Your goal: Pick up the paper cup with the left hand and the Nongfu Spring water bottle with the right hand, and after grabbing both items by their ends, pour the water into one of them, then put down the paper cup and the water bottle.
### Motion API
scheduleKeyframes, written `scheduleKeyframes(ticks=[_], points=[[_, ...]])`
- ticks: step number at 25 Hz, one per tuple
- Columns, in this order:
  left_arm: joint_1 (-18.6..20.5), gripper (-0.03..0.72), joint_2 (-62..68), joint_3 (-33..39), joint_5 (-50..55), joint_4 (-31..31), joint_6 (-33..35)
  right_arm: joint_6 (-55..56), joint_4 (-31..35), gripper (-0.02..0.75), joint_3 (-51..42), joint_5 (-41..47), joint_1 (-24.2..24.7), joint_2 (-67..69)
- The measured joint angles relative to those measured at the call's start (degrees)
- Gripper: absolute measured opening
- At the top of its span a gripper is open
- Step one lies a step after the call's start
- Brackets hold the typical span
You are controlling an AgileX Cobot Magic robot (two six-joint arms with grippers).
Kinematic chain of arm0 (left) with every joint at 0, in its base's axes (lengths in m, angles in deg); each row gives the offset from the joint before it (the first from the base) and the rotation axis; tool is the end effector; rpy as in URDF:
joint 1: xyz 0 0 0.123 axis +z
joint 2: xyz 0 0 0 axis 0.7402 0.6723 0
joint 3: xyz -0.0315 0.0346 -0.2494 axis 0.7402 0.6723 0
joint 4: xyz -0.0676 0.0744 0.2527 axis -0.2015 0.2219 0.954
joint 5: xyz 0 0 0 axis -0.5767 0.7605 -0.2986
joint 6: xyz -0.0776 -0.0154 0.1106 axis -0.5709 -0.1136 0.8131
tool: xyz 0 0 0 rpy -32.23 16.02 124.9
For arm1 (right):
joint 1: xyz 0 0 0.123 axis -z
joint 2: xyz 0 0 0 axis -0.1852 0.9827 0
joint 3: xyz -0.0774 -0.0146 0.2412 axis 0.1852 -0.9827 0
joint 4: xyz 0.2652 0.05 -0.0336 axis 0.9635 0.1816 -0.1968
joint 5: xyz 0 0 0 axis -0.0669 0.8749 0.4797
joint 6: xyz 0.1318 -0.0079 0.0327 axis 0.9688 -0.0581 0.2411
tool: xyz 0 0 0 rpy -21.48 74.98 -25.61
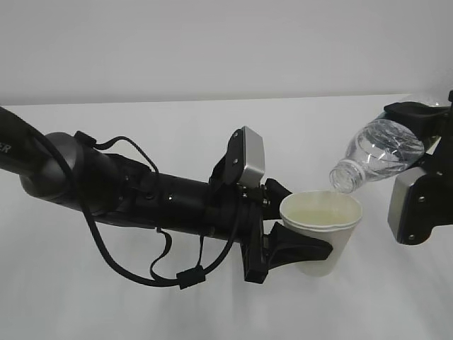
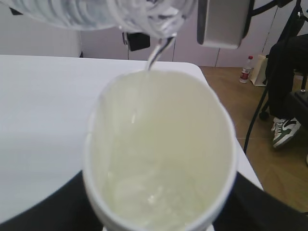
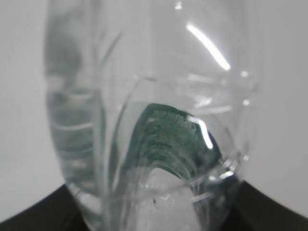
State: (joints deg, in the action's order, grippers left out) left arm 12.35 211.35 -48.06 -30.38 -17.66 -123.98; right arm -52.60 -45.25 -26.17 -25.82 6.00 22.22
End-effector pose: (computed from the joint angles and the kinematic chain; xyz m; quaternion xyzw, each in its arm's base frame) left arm 0.2740 -0.3288 0.0684 0.5353 0.5694 -0.4611 0.4203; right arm 0.3007 0.0552 0.1379 -0.6213 0.4068 -0.4220 0.5200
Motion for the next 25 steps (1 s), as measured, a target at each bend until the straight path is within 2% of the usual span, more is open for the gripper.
scheduleKeyframes(ticks=[16,25], points=[[0.00,0.427,0.00,0.00,0.00,0.00,0.00,0.52,-0.11,0.410,0.00,-0.12,0.00,0.00],[0.00,0.427,0.00,0.00,-0.48,-3.05,0.00,7.47,-0.11,0.410,0.00,-0.12,0.00,0.00]])
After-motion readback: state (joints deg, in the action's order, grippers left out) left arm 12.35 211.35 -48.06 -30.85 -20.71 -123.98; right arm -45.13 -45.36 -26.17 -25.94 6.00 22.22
